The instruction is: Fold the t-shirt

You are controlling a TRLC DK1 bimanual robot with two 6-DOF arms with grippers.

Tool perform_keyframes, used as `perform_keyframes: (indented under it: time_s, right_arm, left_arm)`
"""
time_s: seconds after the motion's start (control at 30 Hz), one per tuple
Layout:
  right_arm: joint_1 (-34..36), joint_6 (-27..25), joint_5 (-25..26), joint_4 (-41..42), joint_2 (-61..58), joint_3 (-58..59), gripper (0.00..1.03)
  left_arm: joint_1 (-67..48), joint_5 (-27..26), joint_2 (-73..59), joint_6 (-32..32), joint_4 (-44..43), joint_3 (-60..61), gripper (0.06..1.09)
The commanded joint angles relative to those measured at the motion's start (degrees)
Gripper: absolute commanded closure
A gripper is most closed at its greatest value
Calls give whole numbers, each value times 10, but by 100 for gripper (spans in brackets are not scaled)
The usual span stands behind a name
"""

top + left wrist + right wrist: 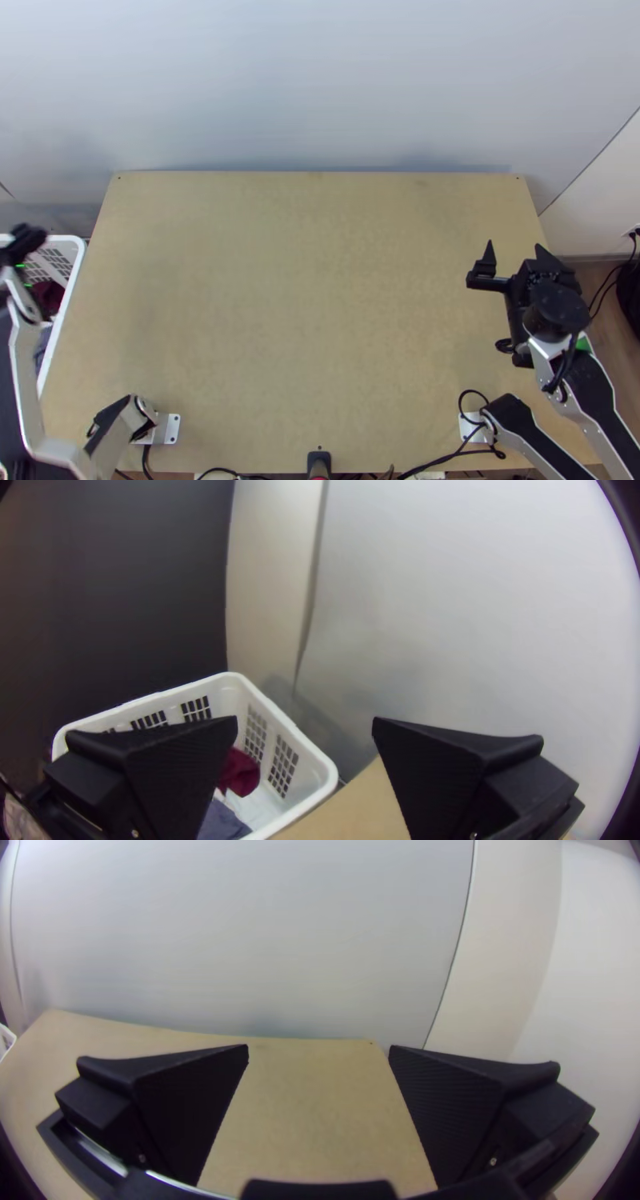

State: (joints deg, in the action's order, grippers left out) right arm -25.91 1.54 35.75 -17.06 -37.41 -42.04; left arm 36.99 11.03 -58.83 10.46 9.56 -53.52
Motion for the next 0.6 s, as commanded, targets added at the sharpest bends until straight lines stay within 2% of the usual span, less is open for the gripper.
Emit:
perform_keyframes:
  time_s: [0.0, 0.23, 0.57]
  right_arm:
    - [5, 12, 1, -32, -51, -37, 5]
    - [4, 13, -1, -43, -64, -37, 4]
    - [-4, 10, -1, -59, -107, -70, 5]
  left_arm:
    - [198, -65, -144, 24, 5, -53, 10]
    - [322, -108, -267, 104, -2, -76, 10]
    - [390, -102, -517, 98, 24, -208, 11]
